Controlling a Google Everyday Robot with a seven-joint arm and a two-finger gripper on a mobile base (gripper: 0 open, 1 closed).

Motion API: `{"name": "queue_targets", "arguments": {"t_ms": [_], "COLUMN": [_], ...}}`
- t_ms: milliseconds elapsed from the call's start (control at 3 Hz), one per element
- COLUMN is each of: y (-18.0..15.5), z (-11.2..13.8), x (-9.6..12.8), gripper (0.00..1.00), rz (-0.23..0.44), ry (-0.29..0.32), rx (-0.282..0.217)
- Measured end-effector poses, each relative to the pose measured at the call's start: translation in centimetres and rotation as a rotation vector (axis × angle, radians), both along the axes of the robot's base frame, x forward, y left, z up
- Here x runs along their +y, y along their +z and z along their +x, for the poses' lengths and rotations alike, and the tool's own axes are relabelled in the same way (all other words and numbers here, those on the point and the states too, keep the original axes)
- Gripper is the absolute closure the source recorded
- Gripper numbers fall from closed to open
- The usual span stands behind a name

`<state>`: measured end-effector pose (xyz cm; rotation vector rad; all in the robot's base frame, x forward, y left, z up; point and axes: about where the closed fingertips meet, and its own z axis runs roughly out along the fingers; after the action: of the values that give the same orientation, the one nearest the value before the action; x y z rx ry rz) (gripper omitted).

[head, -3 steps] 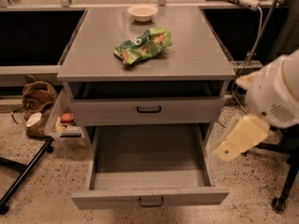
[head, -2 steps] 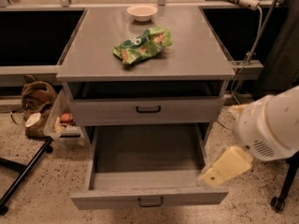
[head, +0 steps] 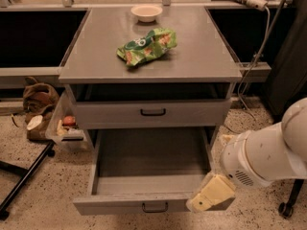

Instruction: Close middle drawer

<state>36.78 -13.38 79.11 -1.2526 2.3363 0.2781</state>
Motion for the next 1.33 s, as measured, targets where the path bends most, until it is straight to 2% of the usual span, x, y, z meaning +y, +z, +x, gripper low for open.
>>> {"name": "queue_targets", "arguments": {"t_ms": [333,667,1000,1333], "y": [-3.6,-11.6,-18.9,-26.3], "z": [-0.6,-1.6,-1.7,-1.8], "x": [0.6,0.5,0.6,1.0], "gripper": [0.0,0.0,0.0,0.0], "rz": [0.003,0.021,0.038,0.092], "ry": [0.025,-0.006,-0.046,-0.097], "rx": [0.026,0.098,0.139,0.209]}}
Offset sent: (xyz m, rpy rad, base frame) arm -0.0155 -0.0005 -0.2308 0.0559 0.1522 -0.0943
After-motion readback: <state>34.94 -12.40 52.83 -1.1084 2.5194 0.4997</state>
